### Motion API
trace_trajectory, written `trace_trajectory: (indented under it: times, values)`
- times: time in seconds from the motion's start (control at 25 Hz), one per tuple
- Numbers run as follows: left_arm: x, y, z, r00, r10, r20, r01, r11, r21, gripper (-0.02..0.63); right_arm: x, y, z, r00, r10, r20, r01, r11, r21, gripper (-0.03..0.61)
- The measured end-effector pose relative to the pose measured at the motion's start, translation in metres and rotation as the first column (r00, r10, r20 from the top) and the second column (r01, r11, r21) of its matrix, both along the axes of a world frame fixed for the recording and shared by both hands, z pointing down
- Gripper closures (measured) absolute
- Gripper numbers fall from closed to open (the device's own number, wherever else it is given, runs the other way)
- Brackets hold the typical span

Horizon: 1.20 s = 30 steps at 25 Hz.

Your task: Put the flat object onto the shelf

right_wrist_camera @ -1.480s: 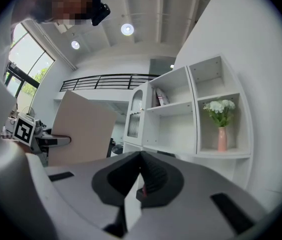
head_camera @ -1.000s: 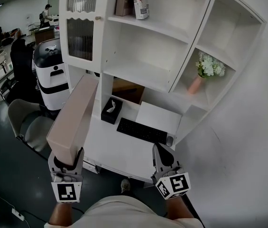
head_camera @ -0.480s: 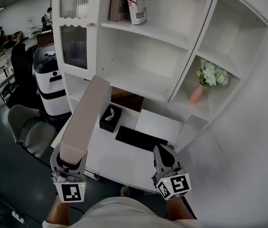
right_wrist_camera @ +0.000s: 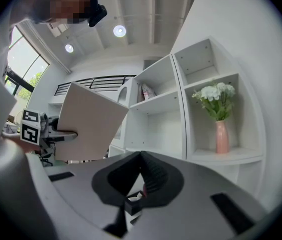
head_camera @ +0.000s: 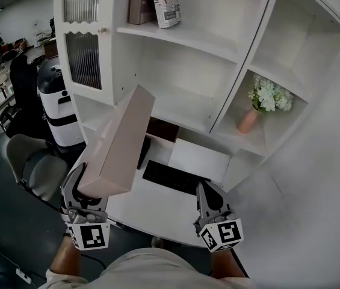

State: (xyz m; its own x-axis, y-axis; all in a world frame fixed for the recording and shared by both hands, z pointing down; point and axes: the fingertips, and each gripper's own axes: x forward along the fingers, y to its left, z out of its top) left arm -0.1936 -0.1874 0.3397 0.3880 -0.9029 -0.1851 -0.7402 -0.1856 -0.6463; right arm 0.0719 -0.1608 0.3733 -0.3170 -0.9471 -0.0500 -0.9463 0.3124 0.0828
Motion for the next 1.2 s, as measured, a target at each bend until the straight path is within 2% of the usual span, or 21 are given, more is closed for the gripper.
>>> trace_trajectory:
  times: [0.48, 0.68, 0.84, 1.0, 1.2]
  values:
    - [0.047, -0.035, -0.026, 0.979, 0.009, 0.204, -0.035, 0.991, 0.127, 0.325, 0.032, -0.013, 0.005, 0.999, 0.029, 0.017, -0.029, 1.0, -0.006, 0.575]
    - [0.065, -0.047, -0.036, 0.948, -0.003, 0.317, -0.061, 0.979, 0.192, 0.328, 0.044, -0.016, 0.01, 0.999, 0.043, 0.023, -0.043, 0.999, -0.017, 0.575]
    - [0.075, -0.057, -0.043, 0.927, -0.008, 0.375, -0.081, 0.972, 0.222, 0.331, 0.052, -0.018, 0.014, 0.998, 0.056, 0.028, -0.055, 0.998, -0.026, 0.575]
    - [0.085, -0.068, -0.046, 0.901, -0.005, 0.434, -0.108, 0.966, 0.235, 0.331, 0.058, -0.018, 0.017, 0.997, 0.071, 0.034, -0.07, 0.997, -0.033, 0.575]
    - [0.103, -0.083, -0.042, 0.856, -0.009, 0.516, -0.137, 0.96, 0.244, 0.336, 0.069, -0.019, 0.023, 0.995, 0.092, 0.043, -0.09, 0.995, -0.041, 0.575]
